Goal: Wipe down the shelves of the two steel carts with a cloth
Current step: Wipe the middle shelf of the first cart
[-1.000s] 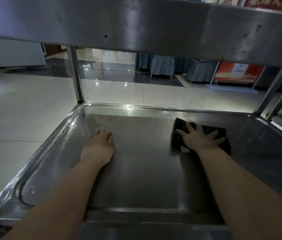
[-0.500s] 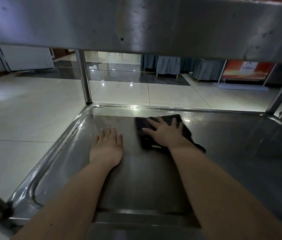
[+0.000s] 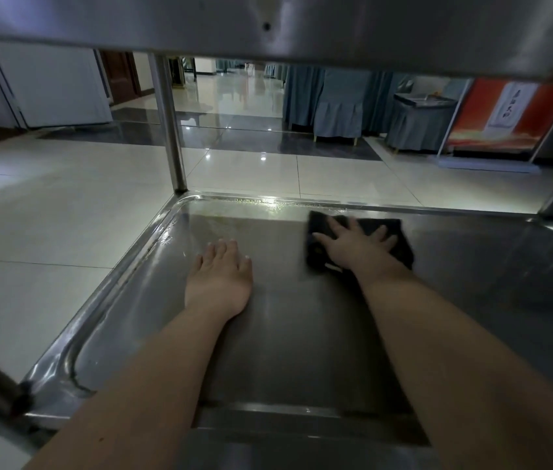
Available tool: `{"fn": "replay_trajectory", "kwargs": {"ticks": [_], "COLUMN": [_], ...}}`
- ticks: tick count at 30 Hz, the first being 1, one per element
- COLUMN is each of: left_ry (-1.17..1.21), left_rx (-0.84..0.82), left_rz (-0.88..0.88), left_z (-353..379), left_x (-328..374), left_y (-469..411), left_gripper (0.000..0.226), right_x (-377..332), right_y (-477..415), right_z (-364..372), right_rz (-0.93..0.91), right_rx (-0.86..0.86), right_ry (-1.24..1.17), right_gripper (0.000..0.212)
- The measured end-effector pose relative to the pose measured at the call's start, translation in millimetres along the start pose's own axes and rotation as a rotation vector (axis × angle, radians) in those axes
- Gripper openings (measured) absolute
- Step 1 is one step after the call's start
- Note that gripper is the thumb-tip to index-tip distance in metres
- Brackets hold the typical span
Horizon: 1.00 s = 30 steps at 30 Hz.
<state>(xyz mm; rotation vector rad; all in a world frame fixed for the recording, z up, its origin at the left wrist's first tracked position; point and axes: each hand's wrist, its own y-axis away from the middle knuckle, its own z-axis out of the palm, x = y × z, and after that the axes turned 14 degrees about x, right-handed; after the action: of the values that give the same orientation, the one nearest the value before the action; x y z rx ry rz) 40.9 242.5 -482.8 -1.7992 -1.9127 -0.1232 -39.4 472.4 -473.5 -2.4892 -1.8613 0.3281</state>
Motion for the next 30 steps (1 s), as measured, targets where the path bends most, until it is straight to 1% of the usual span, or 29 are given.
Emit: {"fn": "replay_trajectory", "kwargs": {"ticks": [3, 6, 9, 11, 13, 14, 16, 19, 22, 25, 28, 30], "left_ry": [0.073, 0.133, 0.261, 0.275, 0.357, 0.366, 0.301, 0.205, 0.16, 0.107, 0.098, 0.098], "left_rx": [0.002, 0.036, 0.046, 0.048, 0.061, 0.063, 0.031, -0.009, -0.022, -0.034, -0.039, -0.038], "left_rz": [-0.039, -0.035, -0.112, -0.12, -0.157, -0.147, -0.073, 0.05, 0.082, 0.112, 0.135, 0.133], "left_z": [-1, -1, -6, -8, -11, -12, -11, -5, -1, -1, 0, 0], "left_x": [-3, -8, -9, -9, -8, -9, -8, -5, -5, -6, -7, -8], "left_y": [-2, -3, -1, 1, 4, 5, 8, 11, 12, 12, 13, 11], "left_gripper": [0.054, 0.05, 0.048, 0.048, 0.048, 0.048, 0.047, 0.046, 0.045, 0.045, 0.045, 0.044], "right_x": [-74, -99, -84, -67, -47, -37, -18, -4, -4, 1, 8, 6], "right_y": [19, 41, 82, 121, 167, 190, 225, 229, 174, 87, 21, 0], "right_z": [13, 16, 7, -1, -8, -11, -16, -17, -8, -5, -12, -11], "right_rz": [-0.214, -0.273, -0.299, -0.349, -0.416, -0.445, -0.483, -0.498, -0.427, -0.229, -0.032, 0.025], "right_rx": [-0.02, -0.045, -0.09, -0.134, -0.128, -0.116, -0.095, -0.062, -0.02, -0.068, -0.083, -0.103], "right_ry": [-0.017, -0.021, -0.033, -0.019, -0.001, -0.001, -0.007, -0.02, 0.001, -0.01, -0.002, -0.009], "right_gripper": [0.073, 0.071, 0.068, 0.068, 0.067, 0.069, 0.071, 0.066, 0.062, 0.061, 0.068, 0.071]}}
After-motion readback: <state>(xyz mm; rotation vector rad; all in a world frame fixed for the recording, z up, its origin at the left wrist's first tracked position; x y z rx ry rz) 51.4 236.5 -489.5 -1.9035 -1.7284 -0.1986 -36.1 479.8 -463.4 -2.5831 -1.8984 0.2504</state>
